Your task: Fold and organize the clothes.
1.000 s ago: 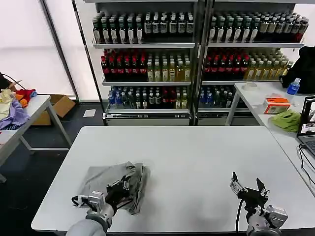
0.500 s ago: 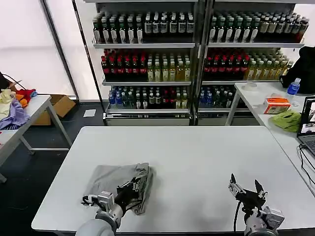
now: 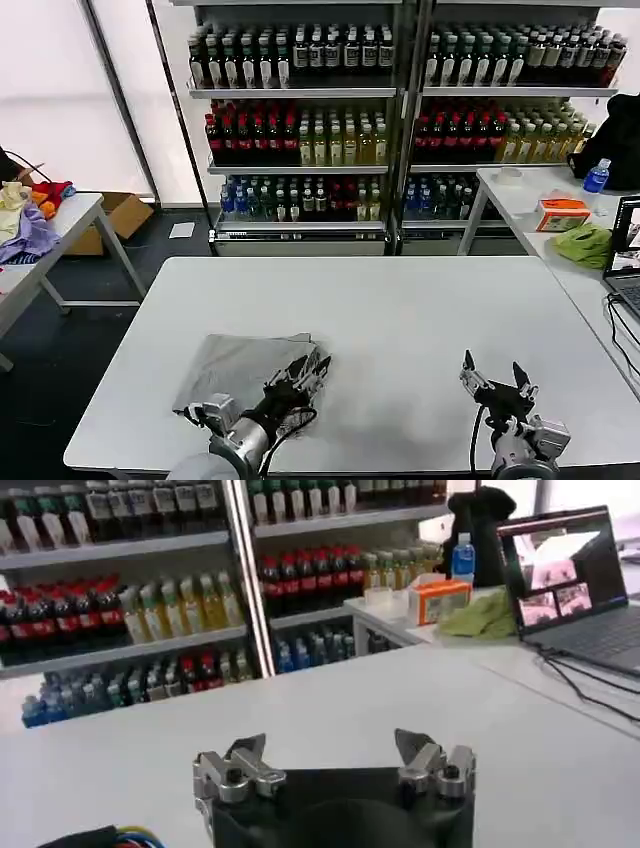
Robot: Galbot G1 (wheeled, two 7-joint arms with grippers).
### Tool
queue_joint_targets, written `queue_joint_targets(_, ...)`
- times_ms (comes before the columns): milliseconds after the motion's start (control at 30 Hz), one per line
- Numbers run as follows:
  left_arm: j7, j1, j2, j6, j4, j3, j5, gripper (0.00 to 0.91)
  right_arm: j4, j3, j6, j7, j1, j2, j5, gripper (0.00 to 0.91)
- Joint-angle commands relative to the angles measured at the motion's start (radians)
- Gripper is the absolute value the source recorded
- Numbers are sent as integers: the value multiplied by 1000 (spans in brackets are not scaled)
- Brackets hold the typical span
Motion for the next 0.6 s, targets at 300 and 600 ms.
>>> queue_joint_targets(300, -70, 6, 138, -3, -17, -300, -13, 907, -48, -76, -8, -1, 90, -31, 0, 907)
queue_joint_targets(600, -35, 27, 156, -23, 70, -317, 70, 907, -51, -107, -13, 1, 101, -16, -7, 907)
